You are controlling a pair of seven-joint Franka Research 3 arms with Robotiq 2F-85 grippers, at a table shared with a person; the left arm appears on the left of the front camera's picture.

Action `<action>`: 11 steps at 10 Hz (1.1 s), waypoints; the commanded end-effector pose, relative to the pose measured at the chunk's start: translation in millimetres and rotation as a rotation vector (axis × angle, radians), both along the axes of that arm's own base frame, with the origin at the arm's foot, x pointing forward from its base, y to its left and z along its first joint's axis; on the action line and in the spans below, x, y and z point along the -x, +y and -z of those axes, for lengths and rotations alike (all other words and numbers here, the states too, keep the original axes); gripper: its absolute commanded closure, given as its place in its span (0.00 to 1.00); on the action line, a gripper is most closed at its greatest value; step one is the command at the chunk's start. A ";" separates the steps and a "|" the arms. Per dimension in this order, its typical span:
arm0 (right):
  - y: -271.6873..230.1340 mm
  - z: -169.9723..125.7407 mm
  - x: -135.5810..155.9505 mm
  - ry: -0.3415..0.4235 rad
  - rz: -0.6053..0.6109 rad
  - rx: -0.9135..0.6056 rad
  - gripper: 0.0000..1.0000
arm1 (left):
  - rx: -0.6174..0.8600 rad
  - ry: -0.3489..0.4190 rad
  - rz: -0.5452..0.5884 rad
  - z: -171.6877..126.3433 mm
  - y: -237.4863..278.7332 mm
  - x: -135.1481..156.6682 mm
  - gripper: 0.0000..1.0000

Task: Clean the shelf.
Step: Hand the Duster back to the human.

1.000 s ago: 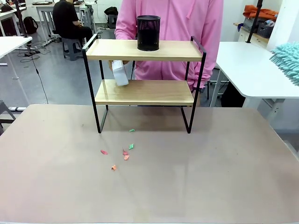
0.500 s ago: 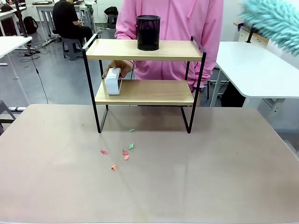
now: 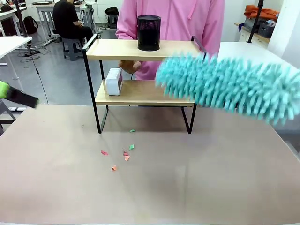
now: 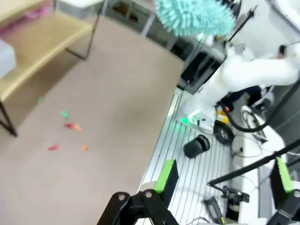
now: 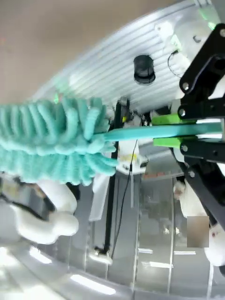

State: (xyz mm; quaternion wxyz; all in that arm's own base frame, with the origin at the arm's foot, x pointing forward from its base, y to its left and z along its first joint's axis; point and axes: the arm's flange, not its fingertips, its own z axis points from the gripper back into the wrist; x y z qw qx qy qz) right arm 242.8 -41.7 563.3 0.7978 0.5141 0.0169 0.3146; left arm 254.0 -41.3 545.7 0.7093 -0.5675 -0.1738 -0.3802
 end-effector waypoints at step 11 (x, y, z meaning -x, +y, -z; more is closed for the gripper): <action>146.3 -9.6 -51.1 0.006 -0.688 0.207 0.88 | -0.009 0.131 0.284 34.0 -134.6 -59.6 0.00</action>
